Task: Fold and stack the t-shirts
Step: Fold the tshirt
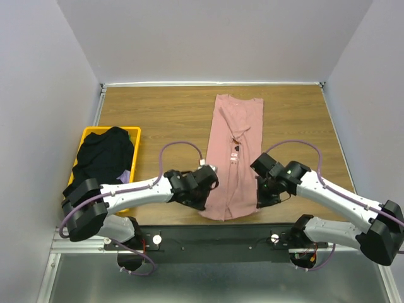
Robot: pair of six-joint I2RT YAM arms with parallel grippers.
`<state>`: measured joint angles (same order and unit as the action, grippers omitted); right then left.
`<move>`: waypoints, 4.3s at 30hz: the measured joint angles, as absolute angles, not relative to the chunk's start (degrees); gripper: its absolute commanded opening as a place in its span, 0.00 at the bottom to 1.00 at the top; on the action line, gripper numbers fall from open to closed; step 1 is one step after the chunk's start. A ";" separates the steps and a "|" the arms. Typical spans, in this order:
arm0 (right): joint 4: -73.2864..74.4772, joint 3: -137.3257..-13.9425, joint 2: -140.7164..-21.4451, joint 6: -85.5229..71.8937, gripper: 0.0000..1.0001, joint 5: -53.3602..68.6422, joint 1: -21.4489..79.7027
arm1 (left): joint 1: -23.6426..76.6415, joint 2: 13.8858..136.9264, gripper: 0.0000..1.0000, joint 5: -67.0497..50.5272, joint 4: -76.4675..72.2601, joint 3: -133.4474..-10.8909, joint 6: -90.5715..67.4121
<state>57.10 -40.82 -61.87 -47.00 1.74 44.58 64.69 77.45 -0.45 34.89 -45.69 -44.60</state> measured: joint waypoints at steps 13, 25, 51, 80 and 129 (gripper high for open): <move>49.43 -64.73 -81.71 -31.33 0.01 -17.47 26.15 | 41.15 94.96 0.00 0.40 23.94 -70.89 -29.95; 37.50 -69.30 -93.93 -22.02 0.01 -18.72 20.84 | 36.40 109.45 0.00 0.93 20.16 -80.42 -25.91; 27.68 -69.10 -102.32 -18.98 0.33 -18.00 18.98 | 34.72 115.94 0.57 3.49 16.10 -82.72 -26.52; 17.34 -59.27 -97.65 -26.20 0.21 5.32 20.12 | 48.77 108.97 0.30 3.81 12.97 -69.10 -30.04; -6.22 -49.47 -96.82 -31.92 0.20 34.33 16.86 | 44.64 90.00 0.25 -0.86 6.17 -56.36 -32.88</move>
